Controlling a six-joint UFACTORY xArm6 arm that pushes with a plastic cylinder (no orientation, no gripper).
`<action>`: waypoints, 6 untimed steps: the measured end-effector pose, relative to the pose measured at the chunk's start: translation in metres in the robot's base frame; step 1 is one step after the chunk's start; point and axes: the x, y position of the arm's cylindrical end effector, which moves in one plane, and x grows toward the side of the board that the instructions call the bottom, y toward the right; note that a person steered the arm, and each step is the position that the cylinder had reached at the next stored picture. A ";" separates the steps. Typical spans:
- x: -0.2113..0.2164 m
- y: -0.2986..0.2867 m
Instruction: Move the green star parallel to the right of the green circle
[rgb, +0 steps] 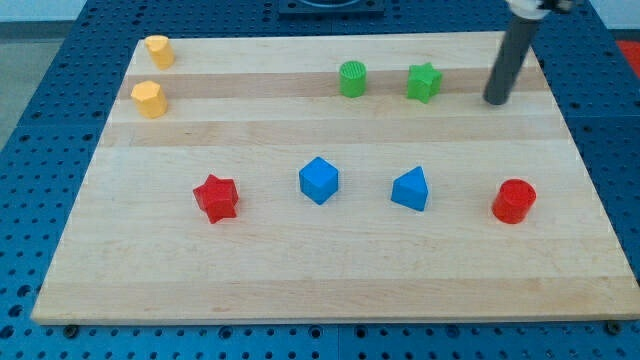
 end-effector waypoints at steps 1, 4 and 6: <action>-0.040 -0.055; -0.096 -0.021; -0.038 0.040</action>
